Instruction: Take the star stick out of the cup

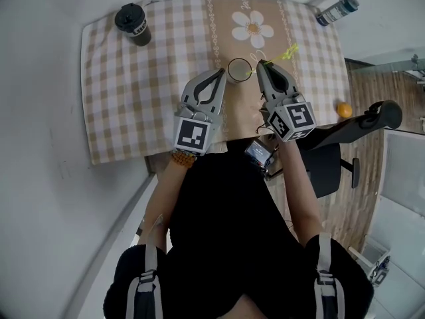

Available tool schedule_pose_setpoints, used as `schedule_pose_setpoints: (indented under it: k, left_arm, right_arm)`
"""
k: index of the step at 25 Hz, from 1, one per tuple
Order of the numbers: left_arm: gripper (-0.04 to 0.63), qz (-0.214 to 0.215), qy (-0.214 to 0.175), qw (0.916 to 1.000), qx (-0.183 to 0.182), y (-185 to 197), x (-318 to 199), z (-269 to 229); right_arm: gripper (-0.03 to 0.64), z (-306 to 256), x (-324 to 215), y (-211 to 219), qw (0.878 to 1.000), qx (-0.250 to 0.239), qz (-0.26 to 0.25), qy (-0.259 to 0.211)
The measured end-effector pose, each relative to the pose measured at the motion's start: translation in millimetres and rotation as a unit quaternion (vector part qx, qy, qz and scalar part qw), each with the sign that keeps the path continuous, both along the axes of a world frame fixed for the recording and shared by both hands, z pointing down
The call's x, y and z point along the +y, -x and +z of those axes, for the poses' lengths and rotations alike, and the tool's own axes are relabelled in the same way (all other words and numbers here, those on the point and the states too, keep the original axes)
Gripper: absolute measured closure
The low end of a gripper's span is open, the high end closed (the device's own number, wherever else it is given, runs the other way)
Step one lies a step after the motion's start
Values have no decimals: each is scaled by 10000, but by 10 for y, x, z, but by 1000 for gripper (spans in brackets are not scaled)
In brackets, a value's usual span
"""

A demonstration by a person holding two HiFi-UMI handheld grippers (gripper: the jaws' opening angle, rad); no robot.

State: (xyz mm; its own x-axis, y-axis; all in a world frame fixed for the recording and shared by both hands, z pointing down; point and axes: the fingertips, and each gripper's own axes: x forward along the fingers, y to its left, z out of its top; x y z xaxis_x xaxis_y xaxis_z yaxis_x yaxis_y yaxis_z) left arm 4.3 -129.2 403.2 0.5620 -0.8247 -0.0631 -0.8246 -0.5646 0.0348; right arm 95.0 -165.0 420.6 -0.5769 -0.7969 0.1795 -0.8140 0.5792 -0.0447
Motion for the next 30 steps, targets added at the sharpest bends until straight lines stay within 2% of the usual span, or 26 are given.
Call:
schedule_pose_setpoints:
  k: [14, 19, 30]
  left_arm:
    - [594, 20, -68, 10000, 25, 28, 20, -45]
    - [594, -10, -243, 9997, 2, 61, 56, -110]
    - [594, -21, -206, 9998, -27, 108, 40, -66]
  right_arm:
    - [607, -26, 52, 77, 9999, 73, -75, -17]
    - [607, -16, 59, 103, 9998, 133, -171, -21]
    - [607, -19, 28, 131, 9999, 45, -138, -14]
